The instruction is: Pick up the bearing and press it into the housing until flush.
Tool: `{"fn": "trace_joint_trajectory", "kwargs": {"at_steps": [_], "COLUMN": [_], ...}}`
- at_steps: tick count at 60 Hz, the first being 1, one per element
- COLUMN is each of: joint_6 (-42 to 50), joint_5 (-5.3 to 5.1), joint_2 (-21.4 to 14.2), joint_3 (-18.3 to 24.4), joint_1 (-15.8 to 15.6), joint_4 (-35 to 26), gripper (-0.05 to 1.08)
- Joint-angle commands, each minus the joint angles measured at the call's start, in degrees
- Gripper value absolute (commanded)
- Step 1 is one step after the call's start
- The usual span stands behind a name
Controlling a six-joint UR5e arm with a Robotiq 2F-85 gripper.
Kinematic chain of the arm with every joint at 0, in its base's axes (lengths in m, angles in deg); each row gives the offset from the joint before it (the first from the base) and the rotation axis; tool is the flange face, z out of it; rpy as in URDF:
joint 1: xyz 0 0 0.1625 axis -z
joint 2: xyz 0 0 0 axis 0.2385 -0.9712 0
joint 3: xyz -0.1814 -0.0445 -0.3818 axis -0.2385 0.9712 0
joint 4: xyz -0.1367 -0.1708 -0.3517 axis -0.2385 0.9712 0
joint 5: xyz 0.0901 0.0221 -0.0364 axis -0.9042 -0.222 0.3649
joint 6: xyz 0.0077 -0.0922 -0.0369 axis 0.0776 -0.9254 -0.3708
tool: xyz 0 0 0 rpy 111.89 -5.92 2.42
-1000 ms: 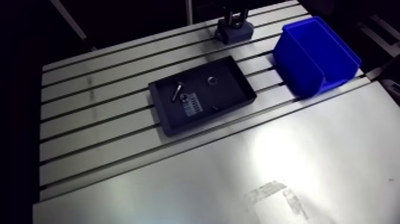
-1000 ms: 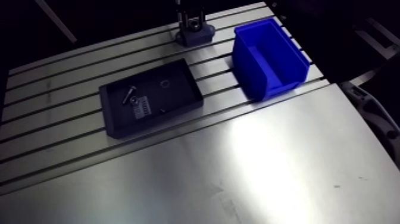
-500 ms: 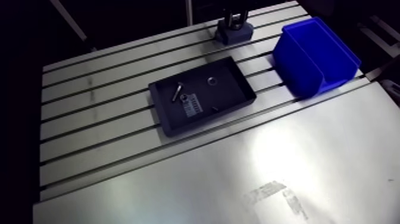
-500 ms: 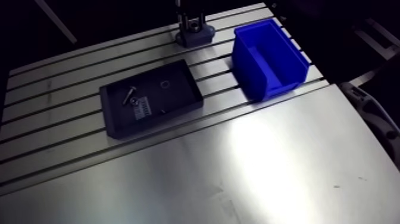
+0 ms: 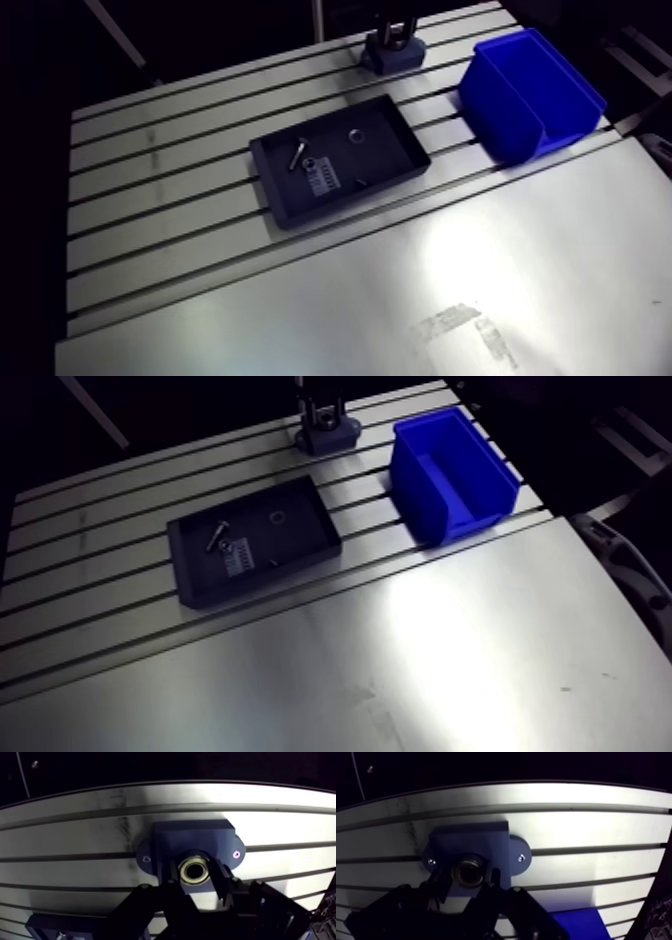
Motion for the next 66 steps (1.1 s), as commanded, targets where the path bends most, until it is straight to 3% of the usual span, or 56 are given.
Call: {"fn": "trace_joint_trajectory", "kwargs": {"at_steps": [1, 16, 53, 55, 56, 57, 58, 59, 60, 61, 66], "joint_6": [0.0, 0.0, 0.0, 0.1, 0.2, 0.2, 0.2, 0.2, 0.2, 0.2, 0.2], "joint_5": [0.03, 1.16, 1.00, 0.70, 0.58, 0.58, 1.01, 1.01, 1.00, 0.85, 0.33], "joint_2": [0.2, 0.3, -0.2, -0.3, -0.4, -0.4, -0.5, -0.5, -0.6, -0.8, -1.4], "joint_3": [0.3, 0.1, -0.4, -0.4, -0.4, -0.4, -0.4, -0.4, -0.4, -0.4, -0.4], "joint_1": [0.0, 0.0, 0.0, 0.0, -0.1, -0.1, -0.1, -0.1, -0.1, -0.1, -0.1], "joint_4": [0.0, 0.1, 0.0, 0.1, 0.1, 0.1, 0.2, 0.2, 0.1, 0.1, 0.2], "gripper": [0.81, 0.81, 0.80, 0.77, 0.58, 0.58, 0.33, 0.33, 0.10, 0.02, 0.01]}}
